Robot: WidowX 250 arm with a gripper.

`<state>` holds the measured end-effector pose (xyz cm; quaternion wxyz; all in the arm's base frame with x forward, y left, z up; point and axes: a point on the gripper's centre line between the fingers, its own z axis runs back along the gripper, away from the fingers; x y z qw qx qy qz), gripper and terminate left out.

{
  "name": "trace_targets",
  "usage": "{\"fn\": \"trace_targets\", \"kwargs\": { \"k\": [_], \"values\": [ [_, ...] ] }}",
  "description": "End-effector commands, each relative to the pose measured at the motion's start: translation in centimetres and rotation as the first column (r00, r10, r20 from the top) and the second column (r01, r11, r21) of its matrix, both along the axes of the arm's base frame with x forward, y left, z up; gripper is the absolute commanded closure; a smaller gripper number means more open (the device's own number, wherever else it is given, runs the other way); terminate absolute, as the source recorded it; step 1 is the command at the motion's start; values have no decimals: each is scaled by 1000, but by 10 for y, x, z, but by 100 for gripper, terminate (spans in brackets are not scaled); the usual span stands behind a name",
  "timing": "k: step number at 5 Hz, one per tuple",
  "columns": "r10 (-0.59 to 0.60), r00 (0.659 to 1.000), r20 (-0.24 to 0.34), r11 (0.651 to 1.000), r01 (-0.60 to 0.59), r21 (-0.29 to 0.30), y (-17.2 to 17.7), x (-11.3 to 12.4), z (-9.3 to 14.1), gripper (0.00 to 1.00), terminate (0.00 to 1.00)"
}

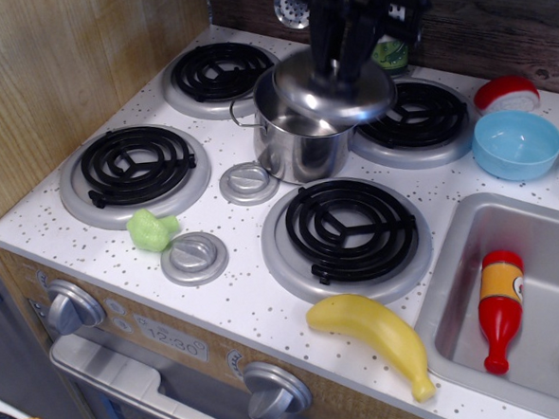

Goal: Take lid off pot or pan

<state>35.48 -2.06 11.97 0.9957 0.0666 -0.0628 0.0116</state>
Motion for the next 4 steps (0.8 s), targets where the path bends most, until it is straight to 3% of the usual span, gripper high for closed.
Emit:
{"fn": "trace_targets", "kwargs": {
  "k": [1,3,4],
  "values": [
    [115,988,100,989,-104,-109,-13,-21,2,100,0],
    [160,973,169,970,-124,-208,-17,-30,-50,100,0],
    [166,970,180,967,-124,-224,-17,-33,-64,100,0]
  ]
}}
